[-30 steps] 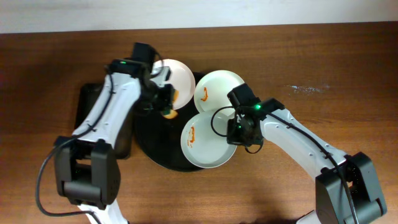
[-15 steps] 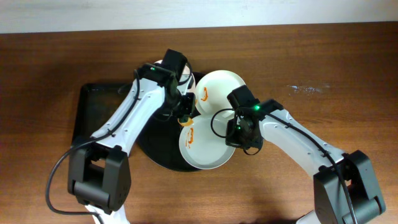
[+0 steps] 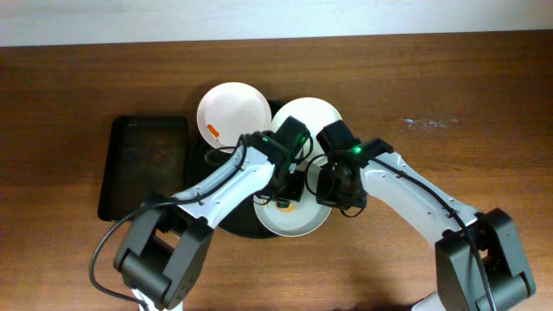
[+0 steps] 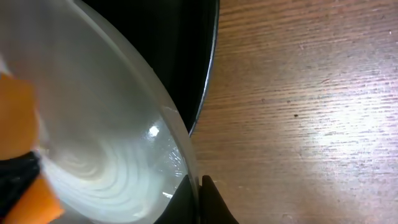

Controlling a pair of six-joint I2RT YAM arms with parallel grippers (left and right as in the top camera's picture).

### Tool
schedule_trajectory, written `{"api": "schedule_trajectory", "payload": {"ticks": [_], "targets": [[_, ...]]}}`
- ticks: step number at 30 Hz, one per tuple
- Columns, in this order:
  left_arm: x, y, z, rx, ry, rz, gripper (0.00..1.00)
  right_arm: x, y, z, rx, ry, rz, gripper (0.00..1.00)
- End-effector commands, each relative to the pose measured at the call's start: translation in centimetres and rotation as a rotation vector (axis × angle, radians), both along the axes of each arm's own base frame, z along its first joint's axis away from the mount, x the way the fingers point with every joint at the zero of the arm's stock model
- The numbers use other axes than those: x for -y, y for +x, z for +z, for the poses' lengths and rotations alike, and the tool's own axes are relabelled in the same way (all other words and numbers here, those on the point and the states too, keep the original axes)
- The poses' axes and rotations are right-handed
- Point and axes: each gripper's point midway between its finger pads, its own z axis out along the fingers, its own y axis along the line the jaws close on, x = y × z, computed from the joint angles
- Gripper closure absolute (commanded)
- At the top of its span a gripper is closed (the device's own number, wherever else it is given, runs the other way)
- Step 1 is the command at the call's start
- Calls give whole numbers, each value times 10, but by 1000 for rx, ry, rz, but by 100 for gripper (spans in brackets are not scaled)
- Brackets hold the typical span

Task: Clean dirty plates on tray and stack at the side
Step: 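Scrub the front plate with the sponge while the right gripper holds it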

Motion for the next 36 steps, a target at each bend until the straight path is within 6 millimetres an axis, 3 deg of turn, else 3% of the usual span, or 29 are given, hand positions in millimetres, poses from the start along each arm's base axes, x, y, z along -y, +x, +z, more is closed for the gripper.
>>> {"api": "schedule_trajectory", "payload": {"ticks": [1, 10, 18, 24, 30, 36], "targets": [[-1, -12, -12, -1, -9, 40, 100, 1, -1, -3, -3, -11, 2, 96], [0, -8, -36, 47, -45, 78, 100, 0, -1, -3, -5, -8, 2, 96], [-14, -2, -38, 89, 30, 91, 100, 0, -1, -3, -6, -9, 2, 96], [-24, -8, -47, 76, 74, 93, 100, 0, -1, -3, -6, -9, 2, 96], [-22, -11, -52, 65, 62, 85, 100, 0, 0, -3, -3, -7, 2, 96], [-24, -21, -80, -27, 75, 62, 100, 0, 0, -3, -2, -7, 2, 96]]}}
